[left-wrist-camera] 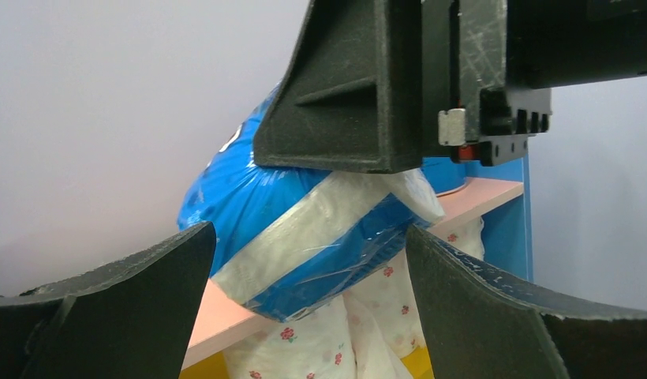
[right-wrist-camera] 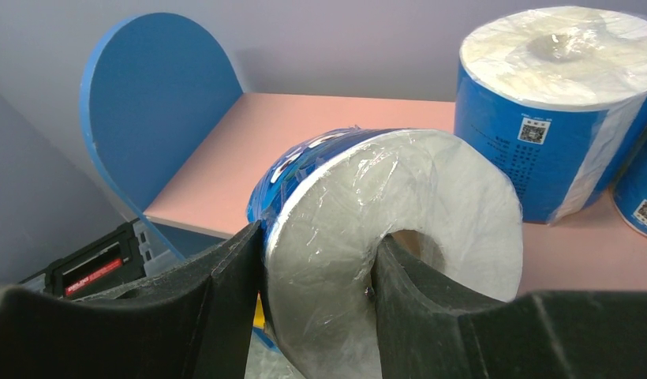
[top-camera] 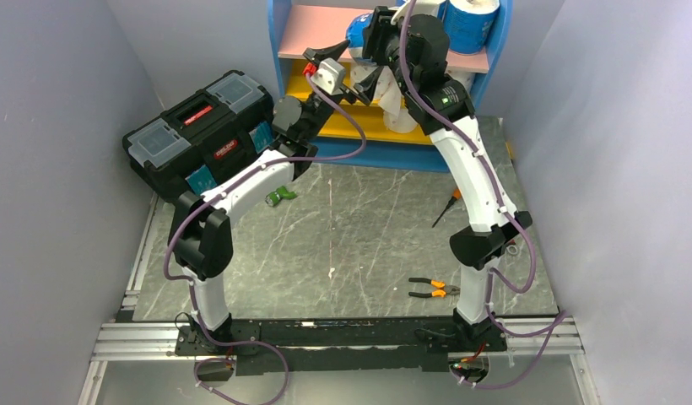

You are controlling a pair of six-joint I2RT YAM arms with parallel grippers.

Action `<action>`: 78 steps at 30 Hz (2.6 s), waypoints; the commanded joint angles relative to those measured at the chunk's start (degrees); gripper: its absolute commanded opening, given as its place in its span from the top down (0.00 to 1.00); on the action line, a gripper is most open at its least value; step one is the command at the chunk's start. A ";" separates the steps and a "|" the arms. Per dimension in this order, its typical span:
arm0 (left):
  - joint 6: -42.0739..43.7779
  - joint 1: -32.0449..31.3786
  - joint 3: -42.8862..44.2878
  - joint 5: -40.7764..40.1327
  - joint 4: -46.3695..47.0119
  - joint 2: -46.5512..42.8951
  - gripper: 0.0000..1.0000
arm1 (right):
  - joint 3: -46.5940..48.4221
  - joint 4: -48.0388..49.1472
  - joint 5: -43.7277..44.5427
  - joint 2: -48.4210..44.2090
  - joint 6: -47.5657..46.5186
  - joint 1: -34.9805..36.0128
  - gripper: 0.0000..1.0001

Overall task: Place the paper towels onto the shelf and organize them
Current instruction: Place the paper towel on the shelf.

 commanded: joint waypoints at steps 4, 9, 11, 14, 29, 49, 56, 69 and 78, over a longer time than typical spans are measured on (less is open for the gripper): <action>1.87 -0.38 2.96 2.75 1.84 2.05 0.02 | 2.99 5.48 -2.28 -0.33 1.14 0.52 0.51; 3.72 -0.61 4.94 1.78 1.13 3.61 0.01 | 2.12 5.46 -2.95 -0.89 1.58 0.43 0.42; 3.72 -0.66 6.32 0.96 0.50 4.18 0.01 | 1.80 5.27 -3.14 -1.03 1.74 0.50 0.36; 3.25 -0.72 7.28 -0.74 0.11 4.74 0.01 | 1.15 5.33 -3.33 -1.36 1.91 0.55 0.27; 2.15 -0.65 10.73 -7.17 -1.35 6.00 0.01 | 0.71 5.75 -3.18 -3.14 2.33 0.50 0.13; -2.22 2.37 13.60 -7.51 -3.47 7.94 0.02 | -21.77 18.38 -2.95 -18.85 5.02 0.48 0.10; -4.44 4.22 14.35 -6.96 -3.85 8.67 0.05 | -44.20 31.97 -0.54 -34.23 7.09 0.51 0.10; -5.12 5.14 19.93 -6.40 -4.39 13.68 0.14 | -61.65 40.25 5.23 -46.54 4.97 0.52 0.12; -9.97 5.85 24.03 -3.28 -5.04 17.74 0.18 | -63.90 42.64 5.80 -46.22 4.03 0.53 0.13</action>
